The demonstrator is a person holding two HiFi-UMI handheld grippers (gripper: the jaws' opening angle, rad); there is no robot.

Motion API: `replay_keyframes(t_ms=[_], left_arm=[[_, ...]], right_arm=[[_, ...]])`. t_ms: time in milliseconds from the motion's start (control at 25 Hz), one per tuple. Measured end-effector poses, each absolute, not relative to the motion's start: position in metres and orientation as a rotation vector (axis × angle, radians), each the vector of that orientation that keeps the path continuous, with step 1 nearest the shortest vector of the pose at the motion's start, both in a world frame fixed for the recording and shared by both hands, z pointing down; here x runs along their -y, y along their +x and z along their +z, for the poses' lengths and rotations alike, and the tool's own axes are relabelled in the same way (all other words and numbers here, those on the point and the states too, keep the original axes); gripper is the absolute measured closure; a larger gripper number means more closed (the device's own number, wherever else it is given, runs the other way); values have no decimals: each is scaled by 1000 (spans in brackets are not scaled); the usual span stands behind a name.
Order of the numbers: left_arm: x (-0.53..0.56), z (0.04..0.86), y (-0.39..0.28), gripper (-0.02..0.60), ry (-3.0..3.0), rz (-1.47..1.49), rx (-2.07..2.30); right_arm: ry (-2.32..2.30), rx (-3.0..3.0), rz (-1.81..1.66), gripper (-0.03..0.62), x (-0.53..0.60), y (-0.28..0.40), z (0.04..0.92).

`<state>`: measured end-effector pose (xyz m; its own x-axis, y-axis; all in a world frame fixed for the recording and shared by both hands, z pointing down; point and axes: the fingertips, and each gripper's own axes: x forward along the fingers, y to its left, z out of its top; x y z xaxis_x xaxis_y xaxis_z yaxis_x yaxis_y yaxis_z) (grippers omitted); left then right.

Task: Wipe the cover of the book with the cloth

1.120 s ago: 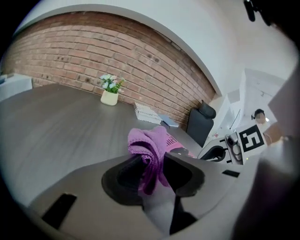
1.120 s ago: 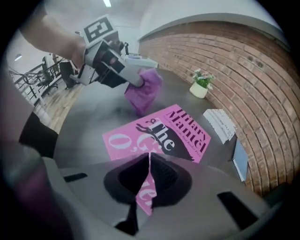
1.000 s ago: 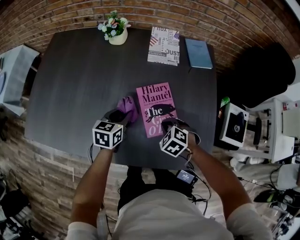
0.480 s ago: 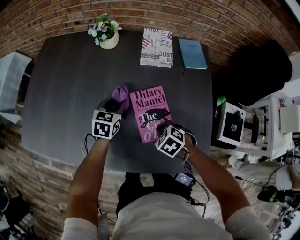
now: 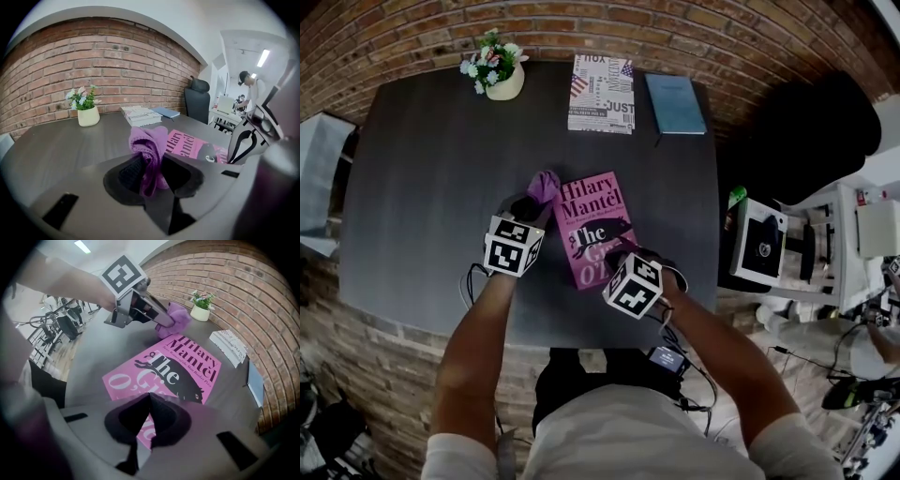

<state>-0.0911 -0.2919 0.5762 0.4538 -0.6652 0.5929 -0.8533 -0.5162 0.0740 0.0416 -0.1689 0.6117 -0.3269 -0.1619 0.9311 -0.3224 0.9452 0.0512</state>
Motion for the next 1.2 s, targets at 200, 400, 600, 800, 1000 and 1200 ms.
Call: replay_keyframes(t_ms=[200, 400, 600, 800, 1000, 1200], left_arm=[[273, 574, -80, 469, 2302, 508, 1223], [254, 575, -71, 469, 2289, 430, 1185], [236, 576, -64, 471, 2290, 417, 1161], [220, 575, -57, 471, 2294, 409, 1131], [201, 576, -50, 471, 2296, 384, 1091], [181, 576, -41, 472, 2319, 404, 1043]], right_arm=[[353, 1920, 172, 580, 169, 42, 611], [356, 1923, 162, 580, 169, 41, 612], [358, 1921, 150, 580, 168, 41, 612], [358, 1917, 144, 580, 168, 42, 612], [362, 1913, 139, 580, 168, 41, 612], [364, 1908, 137, 580, 168, 41, 612]])
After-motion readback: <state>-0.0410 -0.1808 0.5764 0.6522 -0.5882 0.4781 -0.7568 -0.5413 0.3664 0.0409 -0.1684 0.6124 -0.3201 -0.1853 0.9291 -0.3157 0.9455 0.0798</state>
